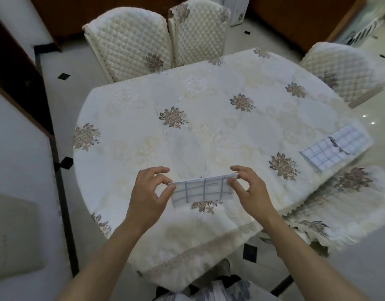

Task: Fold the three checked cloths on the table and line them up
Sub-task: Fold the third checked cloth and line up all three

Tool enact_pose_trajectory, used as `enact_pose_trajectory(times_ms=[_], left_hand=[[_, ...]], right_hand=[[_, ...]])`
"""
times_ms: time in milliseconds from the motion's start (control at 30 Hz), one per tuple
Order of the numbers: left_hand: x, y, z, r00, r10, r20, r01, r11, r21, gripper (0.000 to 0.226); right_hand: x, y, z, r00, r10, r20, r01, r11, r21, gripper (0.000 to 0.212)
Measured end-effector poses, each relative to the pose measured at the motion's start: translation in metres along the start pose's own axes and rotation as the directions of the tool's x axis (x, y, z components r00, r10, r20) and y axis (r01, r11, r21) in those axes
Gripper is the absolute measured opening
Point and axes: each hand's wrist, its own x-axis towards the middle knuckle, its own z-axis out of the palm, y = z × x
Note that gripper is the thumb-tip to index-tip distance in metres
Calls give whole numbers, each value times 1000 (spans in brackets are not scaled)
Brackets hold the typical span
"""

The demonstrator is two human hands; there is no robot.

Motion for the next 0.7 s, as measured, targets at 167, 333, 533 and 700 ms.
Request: enact_pose_trajectory(times_ms=[167,333,533,700], left_hand=[[-12,43,27,999,-38,-30,39,998,43,12],[-25,89,66,996,-45,-82,52,995,85,10],[-27,138,91,993,-9,-115,18,997,81,11],[-7,154,101,996,46,-78,-44,999,28,16]], right_hand=[[2,18,-39,1000,-10,-8,11,995,99,17],[-2,46,-88,999,-26,29,20,982,188,18],[5,63,-145,997,-71,19,67,982,177,20],[6,69,-172,997,-65,-50,73,985,159,20]])
